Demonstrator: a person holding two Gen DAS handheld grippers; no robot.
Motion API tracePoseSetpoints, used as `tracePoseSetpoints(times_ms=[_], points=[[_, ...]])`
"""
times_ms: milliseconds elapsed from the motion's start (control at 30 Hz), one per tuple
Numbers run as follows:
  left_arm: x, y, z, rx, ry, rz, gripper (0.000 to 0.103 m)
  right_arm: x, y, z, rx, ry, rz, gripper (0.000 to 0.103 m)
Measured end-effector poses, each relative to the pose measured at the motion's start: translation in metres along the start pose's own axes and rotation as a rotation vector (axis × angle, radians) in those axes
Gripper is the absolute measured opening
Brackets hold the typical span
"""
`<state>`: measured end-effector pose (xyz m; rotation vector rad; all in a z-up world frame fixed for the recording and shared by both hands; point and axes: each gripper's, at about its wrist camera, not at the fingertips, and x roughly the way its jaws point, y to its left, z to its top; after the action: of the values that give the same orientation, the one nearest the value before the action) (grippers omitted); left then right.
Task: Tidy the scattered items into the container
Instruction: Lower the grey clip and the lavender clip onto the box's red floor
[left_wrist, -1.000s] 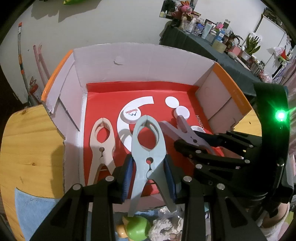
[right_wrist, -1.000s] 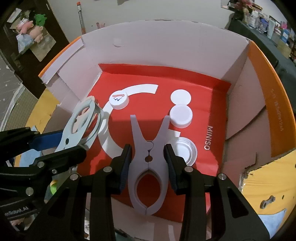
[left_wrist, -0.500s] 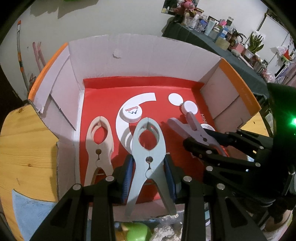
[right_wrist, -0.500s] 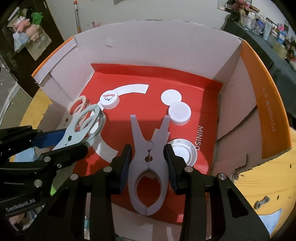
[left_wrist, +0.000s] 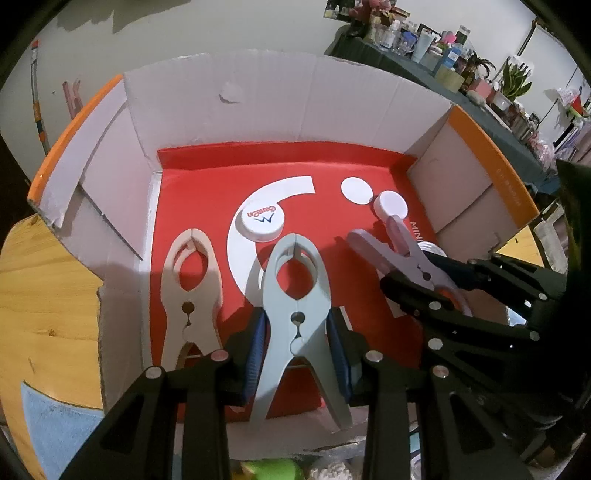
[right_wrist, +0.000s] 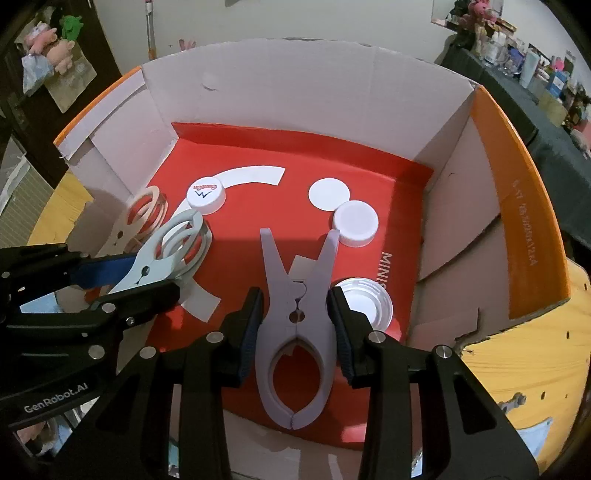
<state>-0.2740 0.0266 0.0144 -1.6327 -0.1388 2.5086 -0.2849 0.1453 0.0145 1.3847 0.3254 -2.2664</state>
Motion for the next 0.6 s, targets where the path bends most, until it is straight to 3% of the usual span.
tracePoseSetpoints(times_ms=[600], points=[[0.0069,0.0064,-0.0010,0.014,0.008,0.035,0.036,0.0041,0.0004,-0.0033,-0.021,0.006,-0.031,0.034]])
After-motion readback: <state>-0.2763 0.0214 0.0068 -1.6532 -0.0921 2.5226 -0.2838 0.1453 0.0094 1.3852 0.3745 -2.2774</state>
